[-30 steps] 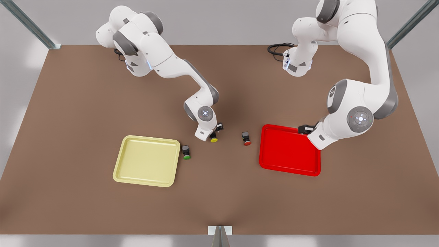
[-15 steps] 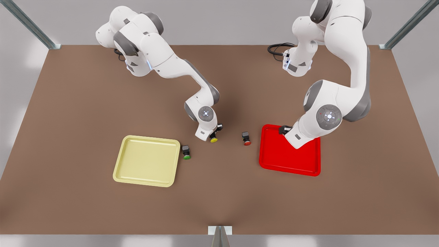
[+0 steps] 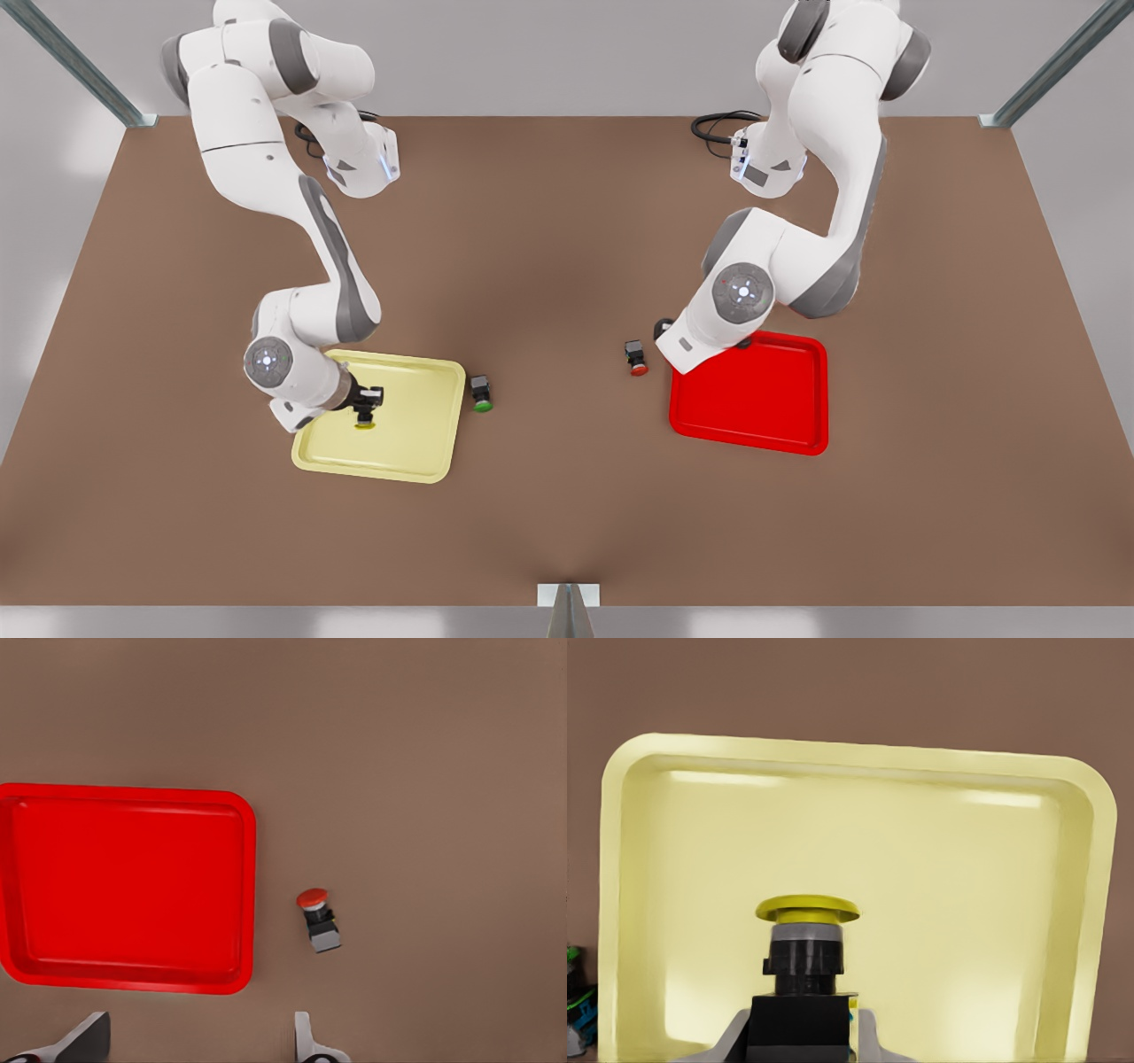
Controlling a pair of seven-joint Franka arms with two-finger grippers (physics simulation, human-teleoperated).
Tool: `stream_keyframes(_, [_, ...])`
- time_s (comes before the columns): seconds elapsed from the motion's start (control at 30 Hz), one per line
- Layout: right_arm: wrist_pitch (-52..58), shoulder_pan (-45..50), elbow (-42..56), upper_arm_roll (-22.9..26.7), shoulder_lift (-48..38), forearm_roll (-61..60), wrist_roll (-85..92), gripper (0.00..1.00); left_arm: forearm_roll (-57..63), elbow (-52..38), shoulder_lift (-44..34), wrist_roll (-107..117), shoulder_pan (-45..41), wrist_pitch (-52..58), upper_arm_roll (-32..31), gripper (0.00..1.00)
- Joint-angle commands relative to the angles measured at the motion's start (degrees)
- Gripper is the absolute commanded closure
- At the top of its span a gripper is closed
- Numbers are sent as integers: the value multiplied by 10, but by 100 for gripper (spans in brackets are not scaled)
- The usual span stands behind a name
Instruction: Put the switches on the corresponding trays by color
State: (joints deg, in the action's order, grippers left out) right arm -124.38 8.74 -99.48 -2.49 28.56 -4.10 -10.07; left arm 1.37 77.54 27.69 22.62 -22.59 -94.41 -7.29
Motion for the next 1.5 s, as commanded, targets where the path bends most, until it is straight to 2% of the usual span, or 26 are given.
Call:
stream_keyframes(0.0, [0, 0, -1, -1, 0, 1, 0, 37, 1, 0, 5, 2, -3, -10, 0, 0])
stream_keyframes(0.03, [1, 0, -6, -1, -2, 1, 1, 0, 6, 1, 15, 14, -21, -29, 0, 0])
stream_keyframes(0.27, [11, -5, 14, -1, -6, 1, 5, 0, 4, 19, 25, 13, -78, -67, -11, 0])
stream_keyframes(0.33, [227, -7, 196, 2, -8, 13, 1, 0, 4, 25, 24, 8, -79, -67, -19, 0])
stream_keyframes(0.37, [324, -3, 257, 1, -49, 46, 1, 0, 5, 25, 22, 4, -80, -67, -22, 0])
stream_keyframes(0.4, [347, -8, 259, 4, -92, 53, 4, 0, 5, 38, 18, -17, -76, -82, -33, 0])
stream_keyframes(0.47, [357, -17, 249, 4, -146, 73, -50, 0, 0, 94, -7, -132, -75, -149, -33, 1])
stream_keyframes(0.57, [353, -15, 241, 3, -149, 74, -51, 0, -6, 176, -19, -172, -71, -237, -32, 0])
stream_keyframes(0.73, [346, -13, 237, -1, -141, 82, -52, 0, -4, 211, 13, -163, -70, -278, -30, 0])
stream_keyframes(0.8, [346, -13, 237, -1, -138, 83, -52, 0, -39, 231, 25, -140, -73, -307, -31, 0])
stream_keyframes(0.97, [345, -13, 237, -1, -134, 83, -51, 0, -85, 227, 40, 73, -109, -330, -32, 0])
stream_keyframes(1.07, [345, -12, 237, -1, -133, 85, -52, 0, -37, 231, 29, 41, -107, -278, -12, 0])
stream_keyframes(1.23, [344, -12, 237, -1, -133, 85, -52, 0, -31, 233, 25, 281, -113, -252, 2, 0])
stream_keyframes(1.47, [345, -12, 237, -1, -133, 85, -52, 0, -34, 279, 51, 292, -109, -297, 1, 1])
